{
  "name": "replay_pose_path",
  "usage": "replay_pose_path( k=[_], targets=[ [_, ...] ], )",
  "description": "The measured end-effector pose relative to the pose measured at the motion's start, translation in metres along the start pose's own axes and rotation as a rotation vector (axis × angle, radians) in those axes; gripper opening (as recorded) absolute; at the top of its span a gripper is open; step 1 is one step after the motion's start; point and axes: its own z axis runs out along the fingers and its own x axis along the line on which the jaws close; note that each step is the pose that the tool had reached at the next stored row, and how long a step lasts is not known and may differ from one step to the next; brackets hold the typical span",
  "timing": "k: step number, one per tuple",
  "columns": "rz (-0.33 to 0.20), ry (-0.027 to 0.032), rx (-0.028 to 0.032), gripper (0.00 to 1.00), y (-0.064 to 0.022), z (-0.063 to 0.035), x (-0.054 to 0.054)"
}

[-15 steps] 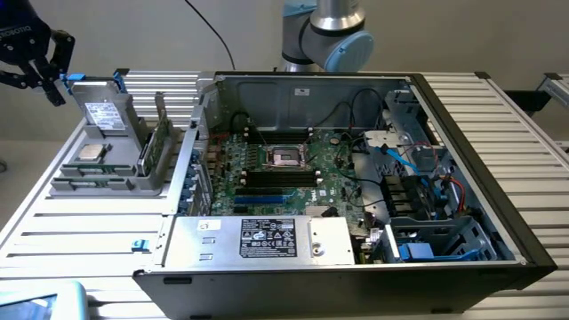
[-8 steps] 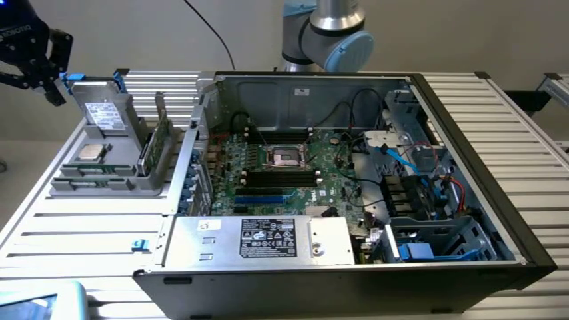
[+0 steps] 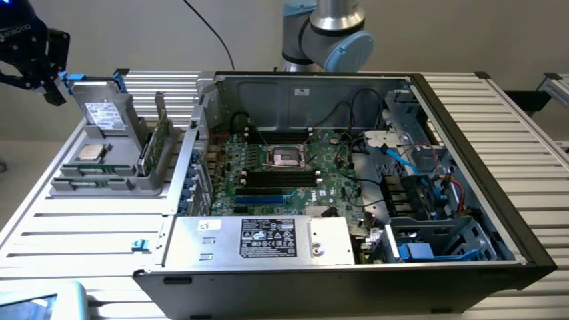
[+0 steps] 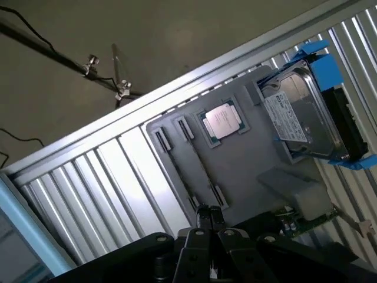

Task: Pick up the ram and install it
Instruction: 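Pick up the ram and move it above insertion slot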

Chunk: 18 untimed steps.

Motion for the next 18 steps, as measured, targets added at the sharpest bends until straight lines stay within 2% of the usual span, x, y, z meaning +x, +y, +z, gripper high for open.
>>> replay_pose_path(
  k=[18],
  targets=[
    [-0.311,0.0117,-0.0027,0.11,0.0001,0.0000,0.0000]
  ],
)
